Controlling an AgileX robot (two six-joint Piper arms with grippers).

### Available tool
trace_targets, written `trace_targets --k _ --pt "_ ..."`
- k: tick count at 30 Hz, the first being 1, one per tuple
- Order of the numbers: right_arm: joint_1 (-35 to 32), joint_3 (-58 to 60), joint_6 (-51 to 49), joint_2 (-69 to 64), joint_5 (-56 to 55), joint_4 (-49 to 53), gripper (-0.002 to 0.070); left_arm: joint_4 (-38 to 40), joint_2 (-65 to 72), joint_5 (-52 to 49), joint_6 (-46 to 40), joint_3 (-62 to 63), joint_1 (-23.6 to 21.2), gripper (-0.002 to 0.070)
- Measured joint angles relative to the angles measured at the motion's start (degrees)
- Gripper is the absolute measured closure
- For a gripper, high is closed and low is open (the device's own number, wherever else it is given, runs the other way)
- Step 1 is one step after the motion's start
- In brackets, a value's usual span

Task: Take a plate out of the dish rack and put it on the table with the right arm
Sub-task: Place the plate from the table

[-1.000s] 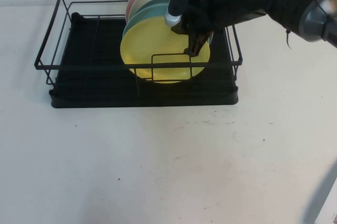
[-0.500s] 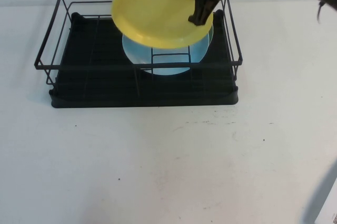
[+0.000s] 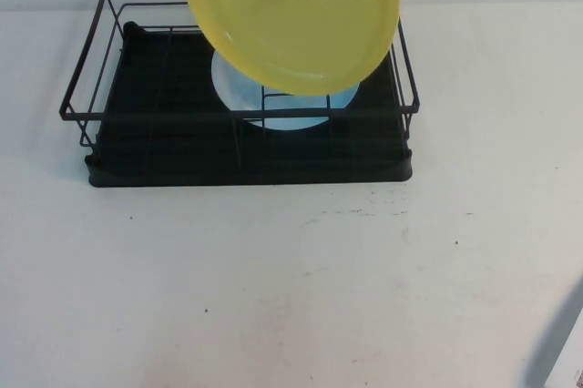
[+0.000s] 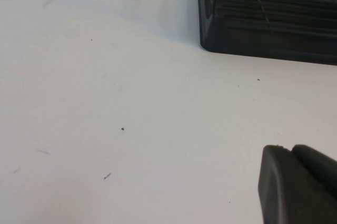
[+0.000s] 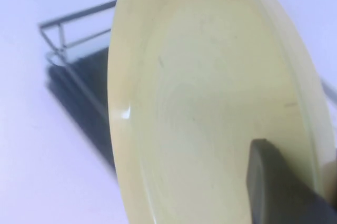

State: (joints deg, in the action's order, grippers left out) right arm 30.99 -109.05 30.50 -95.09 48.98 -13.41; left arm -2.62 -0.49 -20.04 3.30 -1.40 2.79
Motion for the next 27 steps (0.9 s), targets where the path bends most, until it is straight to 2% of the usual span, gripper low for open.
trace_targets --k 10,14,21,27 --pt "4.85 22.93 -30.50 13.12 1.24 1.40 0.0593 0.00 0.00 0.00 0.00 0.00 0.00 0.0679" --pt "5.52 34.13 -39.35 14.55 -0.92 0.61 0.0593 0.00 0.00 0.00 0.00 0.00 0.00 0.0679" --pt "5.62 48.75 -43.04 13.23 -14.91 -8.62 0.0594 0.00 0.00 0.00 0.00 0.00 0.00 0.0679" --pt "5.62 50.14 -42.14 7.14 -22.15 -14.65 0.0594 0.00 0.00 0.00 0.00 0.00 0.00 0.0679"
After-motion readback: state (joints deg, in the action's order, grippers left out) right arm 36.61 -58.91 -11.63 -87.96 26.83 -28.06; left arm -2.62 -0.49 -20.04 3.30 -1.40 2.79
